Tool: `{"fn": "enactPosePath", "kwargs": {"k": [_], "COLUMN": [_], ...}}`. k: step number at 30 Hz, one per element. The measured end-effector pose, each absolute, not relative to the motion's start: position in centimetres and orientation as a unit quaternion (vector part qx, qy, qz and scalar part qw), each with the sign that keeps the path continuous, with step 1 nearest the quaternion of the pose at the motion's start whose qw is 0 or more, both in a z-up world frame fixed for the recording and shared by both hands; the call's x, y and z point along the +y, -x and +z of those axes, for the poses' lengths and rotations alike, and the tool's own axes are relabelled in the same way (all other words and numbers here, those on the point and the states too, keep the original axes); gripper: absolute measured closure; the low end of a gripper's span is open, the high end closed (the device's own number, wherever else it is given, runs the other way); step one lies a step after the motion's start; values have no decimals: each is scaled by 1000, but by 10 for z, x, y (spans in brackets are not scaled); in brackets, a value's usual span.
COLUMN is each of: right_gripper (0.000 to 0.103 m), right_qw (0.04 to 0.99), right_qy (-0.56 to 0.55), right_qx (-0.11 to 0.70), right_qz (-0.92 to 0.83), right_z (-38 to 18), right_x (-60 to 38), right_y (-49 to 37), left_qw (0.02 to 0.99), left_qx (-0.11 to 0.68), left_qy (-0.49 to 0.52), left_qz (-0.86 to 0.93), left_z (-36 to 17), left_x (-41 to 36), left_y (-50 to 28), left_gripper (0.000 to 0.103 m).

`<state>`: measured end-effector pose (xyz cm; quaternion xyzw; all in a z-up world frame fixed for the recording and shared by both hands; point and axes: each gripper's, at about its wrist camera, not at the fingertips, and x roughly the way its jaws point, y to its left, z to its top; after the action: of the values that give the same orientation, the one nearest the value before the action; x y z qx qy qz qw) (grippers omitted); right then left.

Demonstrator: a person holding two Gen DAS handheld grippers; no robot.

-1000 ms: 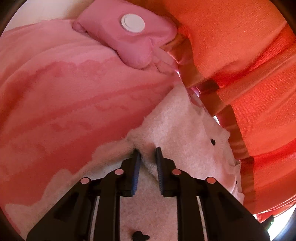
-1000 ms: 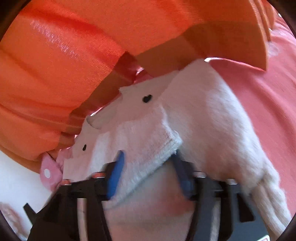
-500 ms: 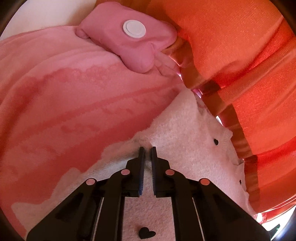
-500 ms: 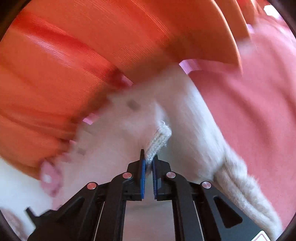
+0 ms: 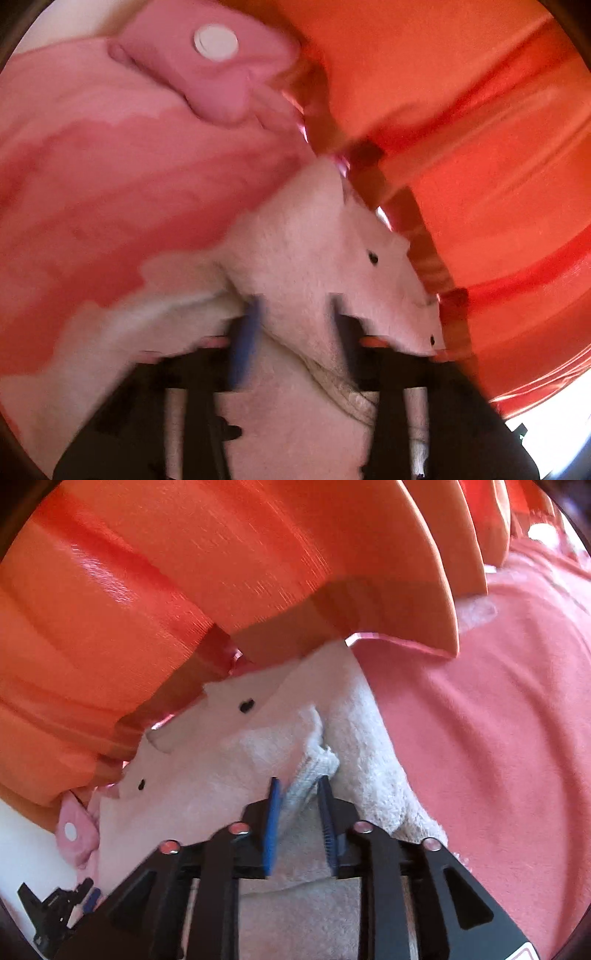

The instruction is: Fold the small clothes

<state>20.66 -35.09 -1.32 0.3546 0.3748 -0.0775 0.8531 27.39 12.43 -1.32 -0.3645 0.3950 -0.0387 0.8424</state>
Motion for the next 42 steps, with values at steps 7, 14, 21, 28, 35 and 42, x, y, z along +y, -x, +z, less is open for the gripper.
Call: {"fn": "enactPosePath", "kwargs": {"k": [7, 14, 21, 28, 35, 42], "right_gripper": [95, 96, 93, 94, 96, 48], "right_qw": [881, 869, 883, 908, 885, 892], "right_qy": [-338, -283, -268, -230, -223, -215], "right_qx": [330, 396, 370, 326, 392, 394], "right_qz": [-14, -82, -111, -129, -115, -53], "right_z": [24, -10, 14, 51, 35, 73], "right_x": [-318, -324, -333, -322, -308, -327], "right_y": [-220, -227, -217, -201, -210, -62], "left_qw": [845, 851, 856, 857, 857, 860], "left_qx": [382, 394, 397, 396, 397, 432], "left_qy": [374, 348, 331, 329, 329, 263], "left_qz": [-7, 13, 21, 23, 6, -69], "left_z": [-28, -31, -30, -31, -20, 17], "left_x": [143, 143, 140, 138, 140, 178], "left_y": [-287, -285, -286, -286, -276, -184], "left_gripper": [96, 96, 96, 96, 94, 42]}}
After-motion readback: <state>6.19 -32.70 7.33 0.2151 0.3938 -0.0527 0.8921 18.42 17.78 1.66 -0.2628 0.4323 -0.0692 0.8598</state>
